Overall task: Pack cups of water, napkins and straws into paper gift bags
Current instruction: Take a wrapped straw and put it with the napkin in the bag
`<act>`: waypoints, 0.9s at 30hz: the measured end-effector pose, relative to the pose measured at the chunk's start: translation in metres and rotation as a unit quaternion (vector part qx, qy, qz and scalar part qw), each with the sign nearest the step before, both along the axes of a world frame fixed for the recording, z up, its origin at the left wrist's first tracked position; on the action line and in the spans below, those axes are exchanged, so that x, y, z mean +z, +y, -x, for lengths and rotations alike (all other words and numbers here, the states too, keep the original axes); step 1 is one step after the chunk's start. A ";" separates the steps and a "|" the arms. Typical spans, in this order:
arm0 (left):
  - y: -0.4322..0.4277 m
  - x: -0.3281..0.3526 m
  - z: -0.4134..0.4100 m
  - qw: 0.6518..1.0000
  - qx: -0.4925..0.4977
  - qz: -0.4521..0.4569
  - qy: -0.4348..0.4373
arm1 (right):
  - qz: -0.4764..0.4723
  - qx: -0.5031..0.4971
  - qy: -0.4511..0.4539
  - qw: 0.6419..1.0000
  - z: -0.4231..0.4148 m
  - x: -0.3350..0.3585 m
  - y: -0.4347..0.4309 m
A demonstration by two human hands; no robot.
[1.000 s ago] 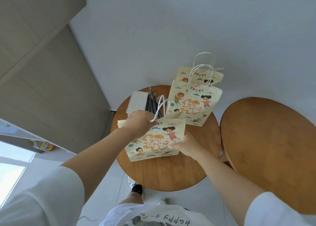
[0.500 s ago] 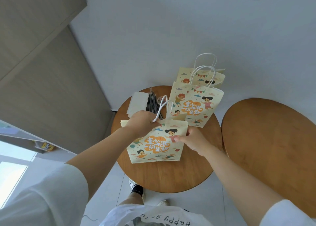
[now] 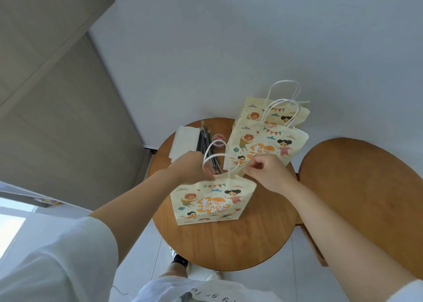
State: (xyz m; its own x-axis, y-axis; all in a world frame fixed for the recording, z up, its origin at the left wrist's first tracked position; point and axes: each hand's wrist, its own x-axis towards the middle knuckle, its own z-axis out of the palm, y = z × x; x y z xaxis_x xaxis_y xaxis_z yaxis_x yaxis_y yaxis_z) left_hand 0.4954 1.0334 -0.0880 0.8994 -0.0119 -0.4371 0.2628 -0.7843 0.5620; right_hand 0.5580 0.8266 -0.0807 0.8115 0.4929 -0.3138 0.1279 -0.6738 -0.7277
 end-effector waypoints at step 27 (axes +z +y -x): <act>0.104 -0.157 -0.174 0.991 -0.023 0.062 0.112 | 0.302 -0.129 0.002 0.944 -0.185 -0.188 0.184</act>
State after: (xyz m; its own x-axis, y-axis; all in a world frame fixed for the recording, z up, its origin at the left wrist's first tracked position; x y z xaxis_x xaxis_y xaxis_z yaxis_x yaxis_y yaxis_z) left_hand 0.6699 1.1379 -0.2449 0.7767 -0.1168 -0.6189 0.3580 -0.7265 0.5865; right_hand 0.7427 1.0109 -0.2691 0.8781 0.0083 -0.4785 -0.1000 -0.9746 -0.2005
